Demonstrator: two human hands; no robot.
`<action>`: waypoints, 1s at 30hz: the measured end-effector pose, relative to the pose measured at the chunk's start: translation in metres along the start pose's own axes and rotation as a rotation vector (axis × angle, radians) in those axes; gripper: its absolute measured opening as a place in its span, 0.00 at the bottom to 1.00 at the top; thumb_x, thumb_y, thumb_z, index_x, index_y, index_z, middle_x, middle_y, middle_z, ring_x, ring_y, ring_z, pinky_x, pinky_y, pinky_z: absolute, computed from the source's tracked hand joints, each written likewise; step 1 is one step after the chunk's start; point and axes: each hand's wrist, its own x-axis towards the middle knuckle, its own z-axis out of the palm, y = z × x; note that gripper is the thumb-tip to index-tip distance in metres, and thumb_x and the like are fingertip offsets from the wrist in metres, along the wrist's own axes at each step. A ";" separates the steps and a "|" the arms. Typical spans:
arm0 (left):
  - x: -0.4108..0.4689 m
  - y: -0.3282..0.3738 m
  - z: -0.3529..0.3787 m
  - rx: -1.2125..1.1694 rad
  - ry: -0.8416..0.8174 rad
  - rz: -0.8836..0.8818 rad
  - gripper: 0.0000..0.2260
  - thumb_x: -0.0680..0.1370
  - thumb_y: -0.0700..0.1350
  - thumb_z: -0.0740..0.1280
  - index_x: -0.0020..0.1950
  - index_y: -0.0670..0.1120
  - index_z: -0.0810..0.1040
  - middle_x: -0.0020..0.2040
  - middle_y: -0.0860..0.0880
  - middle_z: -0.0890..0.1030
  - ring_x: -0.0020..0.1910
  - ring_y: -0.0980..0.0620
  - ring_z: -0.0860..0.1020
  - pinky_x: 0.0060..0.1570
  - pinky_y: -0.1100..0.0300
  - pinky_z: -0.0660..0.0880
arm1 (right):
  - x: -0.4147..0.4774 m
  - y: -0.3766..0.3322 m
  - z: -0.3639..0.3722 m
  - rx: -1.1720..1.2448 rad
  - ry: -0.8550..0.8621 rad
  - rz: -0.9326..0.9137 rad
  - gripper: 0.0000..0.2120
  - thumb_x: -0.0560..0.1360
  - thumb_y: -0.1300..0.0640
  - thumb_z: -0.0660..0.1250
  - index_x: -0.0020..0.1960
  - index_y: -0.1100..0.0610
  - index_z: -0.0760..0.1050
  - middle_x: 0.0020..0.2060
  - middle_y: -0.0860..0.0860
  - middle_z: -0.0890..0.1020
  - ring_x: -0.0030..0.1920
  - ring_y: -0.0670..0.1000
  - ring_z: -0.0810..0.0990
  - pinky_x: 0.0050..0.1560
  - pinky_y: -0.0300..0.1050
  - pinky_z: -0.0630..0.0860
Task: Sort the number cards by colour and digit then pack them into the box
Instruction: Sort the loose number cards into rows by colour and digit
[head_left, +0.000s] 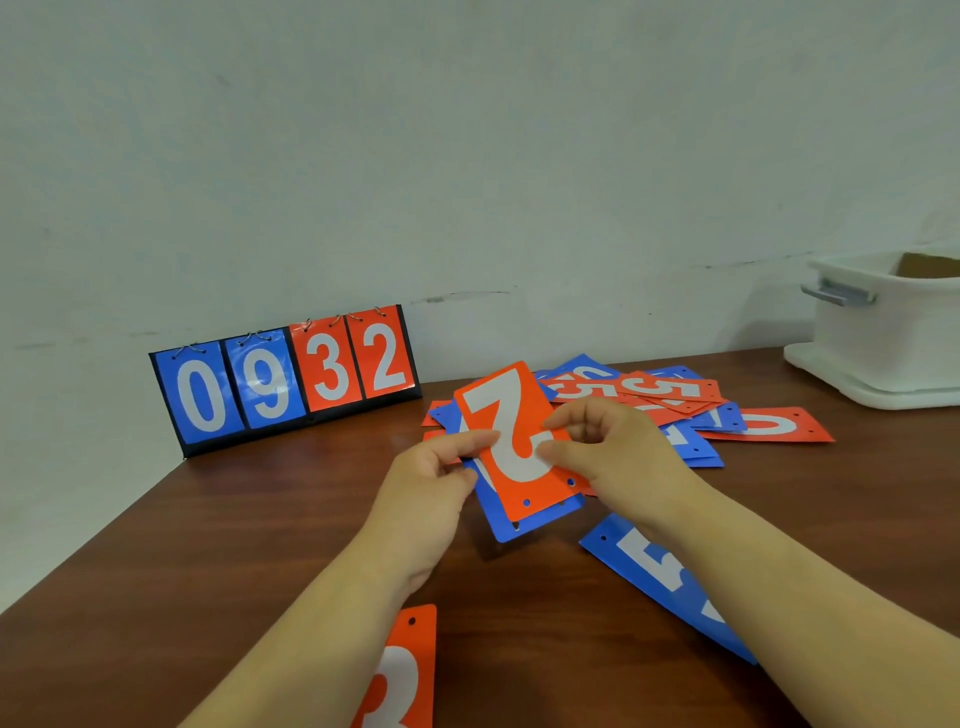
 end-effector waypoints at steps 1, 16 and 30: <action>0.001 -0.001 0.000 -0.018 0.000 -0.008 0.19 0.82 0.34 0.63 0.55 0.57 0.84 0.62 0.52 0.80 0.59 0.52 0.82 0.55 0.55 0.82 | 0.000 0.000 0.000 -0.020 0.002 0.001 0.07 0.75 0.57 0.74 0.50 0.47 0.81 0.45 0.54 0.85 0.44 0.48 0.86 0.48 0.51 0.84; 0.000 -0.002 0.000 -0.087 0.090 0.019 0.12 0.74 0.38 0.76 0.53 0.52 0.85 0.56 0.48 0.84 0.52 0.51 0.84 0.53 0.55 0.82 | -0.004 0.001 0.002 0.024 0.055 -0.018 0.08 0.73 0.53 0.76 0.50 0.47 0.81 0.44 0.47 0.84 0.42 0.47 0.85 0.39 0.39 0.79; 0.000 0.008 -0.020 0.126 0.140 0.031 0.11 0.79 0.43 0.72 0.56 0.57 0.77 0.52 0.57 0.83 0.43 0.55 0.85 0.35 0.60 0.82 | 0.005 0.004 -0.016 0.148 0.301 0.012 0.10 0.75 0.60 0.73 0.54 0.50 0.80 0.48 0.49 0.84 0.50 0.48 0.84 0.46 0.47 0.83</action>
